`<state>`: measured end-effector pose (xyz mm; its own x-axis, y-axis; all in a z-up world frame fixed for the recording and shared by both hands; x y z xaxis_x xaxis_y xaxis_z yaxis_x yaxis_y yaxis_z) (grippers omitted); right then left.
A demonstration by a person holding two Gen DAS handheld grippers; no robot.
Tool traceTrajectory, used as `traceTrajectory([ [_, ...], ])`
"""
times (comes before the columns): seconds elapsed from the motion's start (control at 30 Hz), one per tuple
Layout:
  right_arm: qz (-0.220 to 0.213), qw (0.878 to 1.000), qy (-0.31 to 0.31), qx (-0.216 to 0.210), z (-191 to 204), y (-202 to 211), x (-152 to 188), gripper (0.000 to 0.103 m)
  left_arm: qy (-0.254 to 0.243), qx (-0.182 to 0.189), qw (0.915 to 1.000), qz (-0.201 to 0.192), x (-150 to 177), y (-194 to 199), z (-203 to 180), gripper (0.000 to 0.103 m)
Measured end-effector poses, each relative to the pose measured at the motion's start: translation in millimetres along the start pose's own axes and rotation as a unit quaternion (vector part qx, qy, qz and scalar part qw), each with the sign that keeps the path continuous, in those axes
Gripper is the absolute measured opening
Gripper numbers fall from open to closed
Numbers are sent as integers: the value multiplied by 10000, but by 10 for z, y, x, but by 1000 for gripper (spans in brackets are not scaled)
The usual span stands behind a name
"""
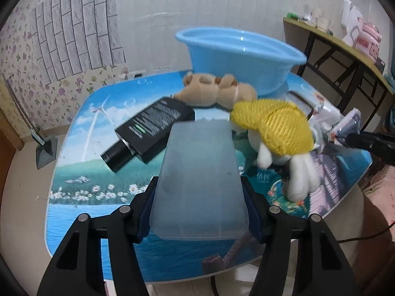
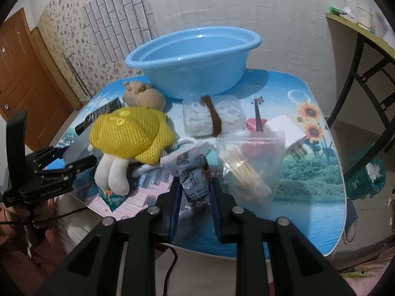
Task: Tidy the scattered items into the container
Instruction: 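Lift both held items over the blue basin and release them inside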
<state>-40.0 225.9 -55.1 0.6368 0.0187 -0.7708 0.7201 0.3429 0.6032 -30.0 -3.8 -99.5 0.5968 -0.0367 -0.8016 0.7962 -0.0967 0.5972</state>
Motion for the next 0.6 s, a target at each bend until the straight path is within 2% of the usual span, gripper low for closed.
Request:
traceTrajectory([
  [0.2, -429, 9990, -83, -86, 15, 181, -297, 22, 177, -18, 9994, -288, -254, 236, 108, 61],
  [0.4, -567, 9982, -71, -168, 50, 181, -438, 22, 251, -26, 9967, -772, -625, 491, 139, 61],
  [0.6, -847, 9957, 20, -371, 146, 138, -710, 22, 77, 82, 9950, -996, -989, 442, 49, 61],
])
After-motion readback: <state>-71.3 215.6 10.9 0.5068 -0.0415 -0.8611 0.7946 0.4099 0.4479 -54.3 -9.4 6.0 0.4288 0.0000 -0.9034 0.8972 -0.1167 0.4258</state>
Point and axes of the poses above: each gripper's, at about its wrist camera, not at the fingertips, and y roughly against the way its jaws point, z to its left, x to its underside, the point moved 2 cm from there along -y, roughly the way its jaws point, and after that the axes turned 14 degrees about -z, right-handed, at the moved point
